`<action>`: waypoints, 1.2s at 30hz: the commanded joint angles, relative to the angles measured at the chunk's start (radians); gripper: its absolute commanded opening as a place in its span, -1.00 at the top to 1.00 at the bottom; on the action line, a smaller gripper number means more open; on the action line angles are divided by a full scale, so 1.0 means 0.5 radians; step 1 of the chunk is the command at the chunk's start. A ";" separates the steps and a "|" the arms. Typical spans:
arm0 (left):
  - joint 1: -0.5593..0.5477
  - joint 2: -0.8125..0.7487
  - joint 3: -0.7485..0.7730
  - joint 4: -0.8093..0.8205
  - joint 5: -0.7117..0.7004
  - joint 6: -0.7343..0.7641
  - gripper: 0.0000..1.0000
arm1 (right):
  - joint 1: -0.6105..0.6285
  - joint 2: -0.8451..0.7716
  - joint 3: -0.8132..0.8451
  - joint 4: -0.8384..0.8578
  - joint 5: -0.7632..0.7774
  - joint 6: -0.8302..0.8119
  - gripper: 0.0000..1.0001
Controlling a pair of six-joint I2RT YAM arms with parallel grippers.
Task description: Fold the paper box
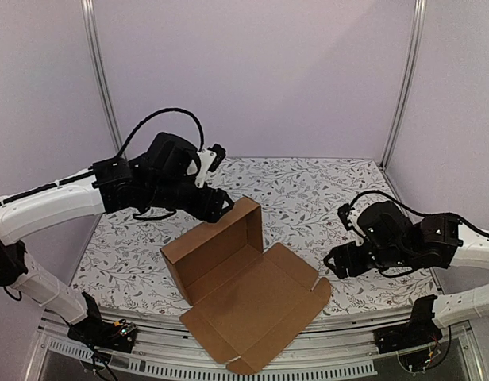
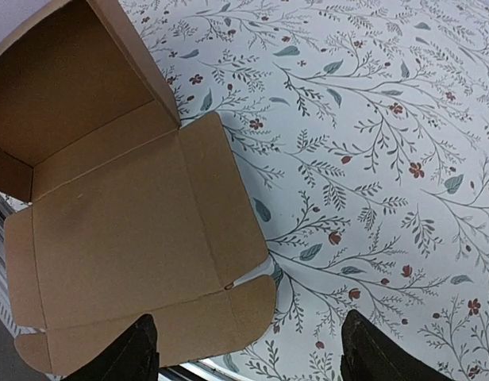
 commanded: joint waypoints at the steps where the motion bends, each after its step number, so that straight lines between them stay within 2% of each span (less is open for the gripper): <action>1: 0.013 -0.063 -0.074 -0.262 -0.059 0.017 -0.48 | 0.062 0.106 -0.124 -0.104 -0.302 0.491 -0.55; 10: -0.029 -0.082 -0.105 -0.381 -0.066 0.073 -0.52 | 0.211 0.113 -0.496 0.214 -0.385 1.123 -0.54; 15: -0.031 -0.053 -0.130 -0.385 -0.099 0.108 -0.53 | 0.211 0.060 -0.711 0.566 -0.385 1.355 -0.53; 22: -0.027 -0.043 -0.146 -0.350 -0.116 0.112 -0.50 | 0.212 0.097 -0.907 0.886 -0.320 1.603 -0.46; 36: 0.018 -0.104 -0.253 -0.221 -0.143 0.035 -0.44 | 0.213 0.131 -1.210 1.325 -0.152 1.806 0.01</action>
